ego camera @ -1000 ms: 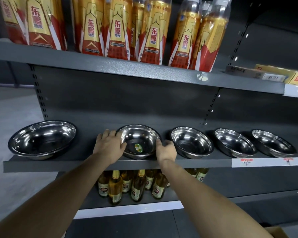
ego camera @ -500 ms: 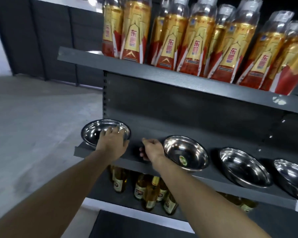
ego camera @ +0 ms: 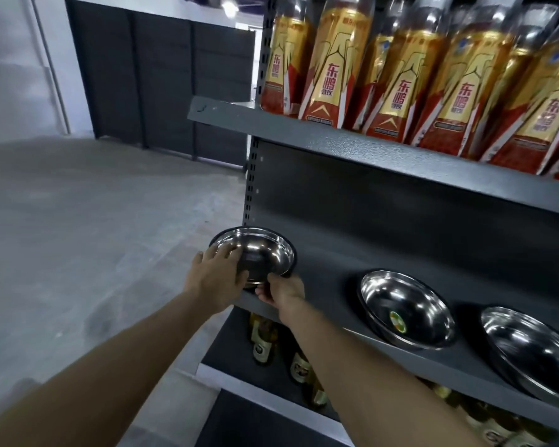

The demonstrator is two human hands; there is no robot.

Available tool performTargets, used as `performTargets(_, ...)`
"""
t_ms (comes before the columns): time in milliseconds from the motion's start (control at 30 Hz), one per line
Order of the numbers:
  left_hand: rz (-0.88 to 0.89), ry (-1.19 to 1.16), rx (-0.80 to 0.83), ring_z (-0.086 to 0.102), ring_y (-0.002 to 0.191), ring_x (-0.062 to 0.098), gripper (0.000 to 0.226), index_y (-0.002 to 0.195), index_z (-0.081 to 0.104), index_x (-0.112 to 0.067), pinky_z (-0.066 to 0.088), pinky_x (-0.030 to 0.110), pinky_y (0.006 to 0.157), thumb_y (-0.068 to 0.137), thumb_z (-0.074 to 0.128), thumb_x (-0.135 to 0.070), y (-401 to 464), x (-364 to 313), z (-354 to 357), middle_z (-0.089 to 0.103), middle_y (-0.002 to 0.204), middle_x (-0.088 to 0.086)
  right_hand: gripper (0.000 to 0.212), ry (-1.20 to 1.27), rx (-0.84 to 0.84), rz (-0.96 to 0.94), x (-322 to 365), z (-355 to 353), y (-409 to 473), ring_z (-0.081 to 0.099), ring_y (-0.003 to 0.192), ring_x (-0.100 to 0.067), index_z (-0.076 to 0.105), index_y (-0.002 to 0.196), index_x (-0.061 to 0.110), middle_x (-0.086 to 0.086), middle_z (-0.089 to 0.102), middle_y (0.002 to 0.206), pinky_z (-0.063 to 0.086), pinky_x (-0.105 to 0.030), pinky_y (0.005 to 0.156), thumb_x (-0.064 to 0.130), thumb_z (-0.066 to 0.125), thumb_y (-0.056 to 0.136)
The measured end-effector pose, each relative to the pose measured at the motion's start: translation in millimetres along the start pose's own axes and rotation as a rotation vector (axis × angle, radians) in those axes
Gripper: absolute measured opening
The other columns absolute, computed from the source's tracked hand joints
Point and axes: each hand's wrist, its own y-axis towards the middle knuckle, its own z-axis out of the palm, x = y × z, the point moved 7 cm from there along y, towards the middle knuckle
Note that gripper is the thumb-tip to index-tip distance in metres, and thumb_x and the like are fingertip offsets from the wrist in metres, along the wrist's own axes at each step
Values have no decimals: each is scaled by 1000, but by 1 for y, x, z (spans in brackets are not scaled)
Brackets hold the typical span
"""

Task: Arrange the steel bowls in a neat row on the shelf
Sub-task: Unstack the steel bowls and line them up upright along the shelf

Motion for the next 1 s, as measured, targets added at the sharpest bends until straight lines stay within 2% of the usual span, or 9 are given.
performTargets(133, 0, -4, 17, 29, 143, 26, 59, 152, 30, -22, 27, 43, 116, 99, 36, -47, 1, -3, 4, 34, 155, 1, 33, 71, -34, -10, -2, -12, 0, 70, 62, -22, 55, 130, 5, -22, 72, 104, 63, -33, 65, 3, 53, 97)
performTargets(300, 27, -38, 39, 28, 144, 26, 59, 152, 30, -21, 27, 43, 115, 99, 37, -47, -1, -20, 13, 35, 155, 3, 28, 101, -75, -28, -2, -34, -6, 71, 63, -24, 58, 123, 0, -25, 72, 102, 60, -26, 52, 3, 54, 96)
performTargets(467, 38, -83, 76, 26, 146, 28, 58, 151, 31, -22, 25, 47, 117, 99, 38, -46, -7, -33, 21, 34, 155, 3, 31, 126, -121, -29, -5, -54, -14, 68, 59, -23, 54, 127, 1, -28, 70, 104, 55, -24, 43, 3, 55, 96)
performTargets(667, 83, -83, 63, 28, 144, 26, 56, 151, 32, -21, 25, 45, 117, 100, 38, -44, -17, -46, 19, 36, 154, 0, 31, 120, -169, -9, -10, -75, -18, 66, 56, -22, 51, 127, 2, -28, 69, 109, 58, -26, 45, 5, 55, 97)
performTargets(767, 94, -86, 81, 25, 145, 25, 57, 152, 29, -21, 24, 44, 118, 101, 37, -45, -22, -52, 20, 33, 155, 0, 29, 117, -190, -12, -12, -88, -19, 65, 57, -21, 52, 125, 3, -25, 71, 104, 58, -27, 50, 6, 55, 96)
performTargets(833, 95, -89, 103, 22, 147, 26, 58, 153, 26, -21, 22, 45, 119, 101, 35, -44, -25, -56, 22, 31, 157, 0, 27, 125, -184, -15, -13, -93, -21, 64, 57, -20, 52, 124, 4, -20, 70, 92, 58, -28, 53, 8, 55, 98)
performTargets(900, 100, -95, 107, 23, 147, 26, 57, 153, 27, -20, 22, 45, 119, 101, 35, -43, -29, -61, 23, 31, 157, 1, 26, 123, -157, -8, -13, -94, -22, 63, 58, -19, 52, 124, 4, -17, 67, 83, 56, -27, 51, 11, 55, 99)
performTargets(1000, 104, -88, 102, 25, 146, 26, 56, 152, 30, -19, 24, 44, 118, 101, 37, -41, -37, -64, 22, 32, 157, 2, 27, 125, -125, 7, -12, -93, -25, 65, 60, -18, 52, 125, 4, -17, 68, 88, 54, -23, 45, 12, 56, 100)
